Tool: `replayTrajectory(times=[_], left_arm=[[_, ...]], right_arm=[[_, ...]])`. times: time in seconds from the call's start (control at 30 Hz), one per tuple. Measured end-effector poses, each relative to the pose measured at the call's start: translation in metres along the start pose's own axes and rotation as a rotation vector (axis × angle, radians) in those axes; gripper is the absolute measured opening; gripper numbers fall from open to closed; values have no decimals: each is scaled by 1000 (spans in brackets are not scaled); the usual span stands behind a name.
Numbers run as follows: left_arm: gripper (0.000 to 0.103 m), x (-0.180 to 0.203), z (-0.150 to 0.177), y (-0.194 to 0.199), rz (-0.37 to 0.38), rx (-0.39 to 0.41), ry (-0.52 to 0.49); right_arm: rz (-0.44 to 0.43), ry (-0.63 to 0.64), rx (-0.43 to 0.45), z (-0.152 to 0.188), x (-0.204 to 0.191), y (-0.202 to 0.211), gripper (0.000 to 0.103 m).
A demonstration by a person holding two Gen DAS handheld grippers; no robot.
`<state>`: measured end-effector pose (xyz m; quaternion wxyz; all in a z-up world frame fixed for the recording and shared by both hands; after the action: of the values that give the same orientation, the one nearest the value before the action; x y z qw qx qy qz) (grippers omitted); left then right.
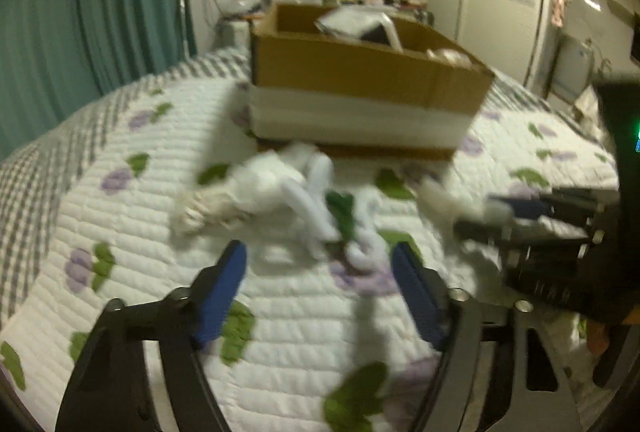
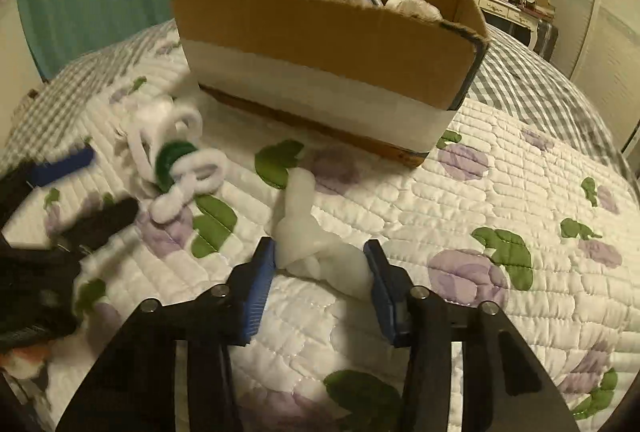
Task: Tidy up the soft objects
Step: 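Grasp the white plastic bottle with the right tool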
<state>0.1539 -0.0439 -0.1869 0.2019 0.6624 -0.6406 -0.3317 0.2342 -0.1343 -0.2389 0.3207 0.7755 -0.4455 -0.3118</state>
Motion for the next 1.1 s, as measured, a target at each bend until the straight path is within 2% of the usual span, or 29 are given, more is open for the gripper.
replayTrajectory(times=[0.03,0.1,0.23,0.37,0.53,0.63,0.9,1.1], left_arm=[[62,4,1,-2,22,-11,2],[56,12,3,-3,54,-22,2],[56,20,0,-12,101,-37,11],[56,18,-4,-32,109,-68,50],[19,17,-3,-40,120,-71,53],[7,15,-3,-34,122,-60,42],[2,17,-8,1,100,0,-26],[1,13,-22,56,109,98,-64]], right_arm=[[-12,-14,10,-2,1,4,30],[-12,-20,38,-6,5,12,29],[-1,-33,54,-8,11,19,27],[4,-25,55,-6,10,18,27],[-4,-15,60,-5,8,20,27],[-4,-12,61,-4,6,20,27],[9,-17,92,1,3,37,27],[27,-37,128,4,-9,71,27]])
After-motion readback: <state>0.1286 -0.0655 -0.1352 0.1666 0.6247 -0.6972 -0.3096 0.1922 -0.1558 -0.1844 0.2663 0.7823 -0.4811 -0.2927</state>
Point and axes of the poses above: each gripper's, at about its wrist camera, not at the fingertips, and y roughly against the way its jaws point, x to its right, z to its underside, the point moved 7 cm from there along -y, roughly the way its jaws point, and after that the axes turned 15 degrees about -y, right-handed, at the moved point
